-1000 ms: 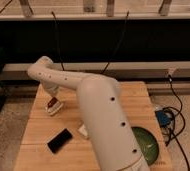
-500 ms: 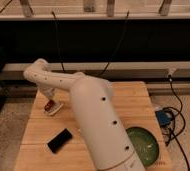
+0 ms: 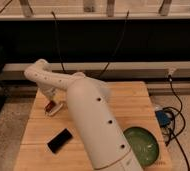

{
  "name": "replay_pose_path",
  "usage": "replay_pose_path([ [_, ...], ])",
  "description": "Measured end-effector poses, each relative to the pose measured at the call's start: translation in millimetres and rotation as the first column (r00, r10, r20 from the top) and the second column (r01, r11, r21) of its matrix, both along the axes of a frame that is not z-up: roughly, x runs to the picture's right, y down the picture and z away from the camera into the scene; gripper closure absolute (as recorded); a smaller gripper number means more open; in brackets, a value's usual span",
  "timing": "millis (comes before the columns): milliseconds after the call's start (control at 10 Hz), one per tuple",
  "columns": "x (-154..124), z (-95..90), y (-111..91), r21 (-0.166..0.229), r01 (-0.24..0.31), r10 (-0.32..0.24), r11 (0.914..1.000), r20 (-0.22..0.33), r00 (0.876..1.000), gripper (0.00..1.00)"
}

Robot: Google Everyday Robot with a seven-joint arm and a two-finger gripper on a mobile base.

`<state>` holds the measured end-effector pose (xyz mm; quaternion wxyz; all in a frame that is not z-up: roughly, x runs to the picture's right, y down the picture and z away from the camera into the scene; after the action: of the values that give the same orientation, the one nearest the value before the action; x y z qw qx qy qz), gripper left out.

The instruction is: Place the pepper on the white sponge

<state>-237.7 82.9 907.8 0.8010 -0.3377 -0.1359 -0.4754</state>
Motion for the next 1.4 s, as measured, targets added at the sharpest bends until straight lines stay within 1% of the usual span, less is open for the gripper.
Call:
replay_pose_path([
  [100,1,-0.3,-1,-0.001,-0.002,0.002,1.0,-0.001,1.0,0.45],
  [200,2,0.7,0,-0.003,-0.002,0.002,1.0,-0.002,1.0,0.35],
  [300,2,0.9,1,-0.004,-0.001,0.001,1.0,-0.001,1.0,0.26],
  [400,2,1.3,1,-0.005,-0.001,0.001,1.0,-0.001,1.0,0.21],
  [1000,2,0.5,1,-0.001,-0.014,0.014,0.9999,0.013,1.0,0.2],
  [1300,7,-6.5,-7,0.022,-0.035,0.034,0.9991,0.02,0.999,0.2],
  [1400,12,-11.8,-13,0.035,-0.048,0.047,0.9983,0.024,0.999,0.2],
])
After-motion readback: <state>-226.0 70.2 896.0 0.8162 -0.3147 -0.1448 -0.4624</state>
